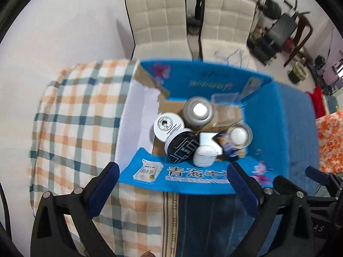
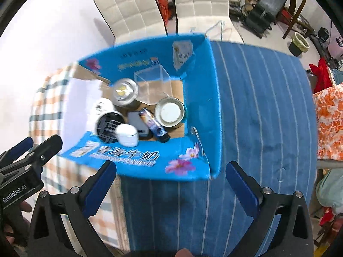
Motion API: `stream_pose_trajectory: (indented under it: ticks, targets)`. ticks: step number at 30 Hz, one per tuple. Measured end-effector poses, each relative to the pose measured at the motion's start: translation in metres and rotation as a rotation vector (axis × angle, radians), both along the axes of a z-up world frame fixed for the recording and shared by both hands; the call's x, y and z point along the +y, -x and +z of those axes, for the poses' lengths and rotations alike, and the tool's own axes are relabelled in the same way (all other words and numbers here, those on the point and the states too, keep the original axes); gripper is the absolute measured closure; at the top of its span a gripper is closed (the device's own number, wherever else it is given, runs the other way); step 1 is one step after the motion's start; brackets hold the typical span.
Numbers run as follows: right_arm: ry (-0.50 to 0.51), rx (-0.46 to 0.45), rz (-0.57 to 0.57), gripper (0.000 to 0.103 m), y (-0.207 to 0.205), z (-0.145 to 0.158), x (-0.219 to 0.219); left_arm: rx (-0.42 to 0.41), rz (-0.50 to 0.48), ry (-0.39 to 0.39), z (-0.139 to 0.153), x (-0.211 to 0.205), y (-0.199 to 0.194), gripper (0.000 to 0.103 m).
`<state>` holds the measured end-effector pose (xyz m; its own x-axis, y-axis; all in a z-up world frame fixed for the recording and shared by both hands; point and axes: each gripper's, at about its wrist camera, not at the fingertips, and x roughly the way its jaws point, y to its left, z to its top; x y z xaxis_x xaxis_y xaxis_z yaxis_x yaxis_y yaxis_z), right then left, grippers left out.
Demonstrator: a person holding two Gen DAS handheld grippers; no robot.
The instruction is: Organize rigid objects
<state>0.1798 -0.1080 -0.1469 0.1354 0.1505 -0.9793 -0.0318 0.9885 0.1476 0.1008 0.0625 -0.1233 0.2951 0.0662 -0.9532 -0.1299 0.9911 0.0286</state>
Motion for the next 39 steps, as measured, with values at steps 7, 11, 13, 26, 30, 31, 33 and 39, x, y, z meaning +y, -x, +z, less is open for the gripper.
stream_pose_trajectory:
  ticks: [7,11,13,26,30,31,33,39]
  targets:
    - [-0.060,-0.078,-0.004,0.000,0.038,0.080,-0.011,-0.120,-0.031,0.022,0.077,-0.015,0.038,0.000]
    - [-0.076,-0.135,0.007,0.000,0.060,0.123,-0.016,-0.158,-0.034,0.028,0.104,-0.018,0.052,0.000]
    - [-0.082,-0.154,0.014,0.000,0.068,0.140,-0.018,-0.180,-0.032,0.022,0.118,-0.020,0.061,0.000]
    - [-0.059,-0.248,0.045,0.000,0.096,0.198,-0.018,-0.255,-0.009,-0.010,0.162,-0.014,0.096,0.000]
    - [-0.004,-0.295,0.042,0.000,0.094,0.203,-0.017,-0.263,-0.001,-0.023,0.165,-0.013,0.097,0.000]
    - [0.006,-0.303,0.041,0.000,0.092,0.203,-0.016,-0.262,0.000,-0.023,0.163,-0.012,0.097,0.000]
    - [0.016,-0.305,0.038,0.000,0.088,0.201,-0.015,-0.258,0.004,-0.027,0.160,-0.011,0.096,0.000]
    - [0.037,-0.279,0.025,0.000,0.075,0.183,-0.014,-0.226,0.008,-0.030,0.147,-0.009,0.090,0.000]
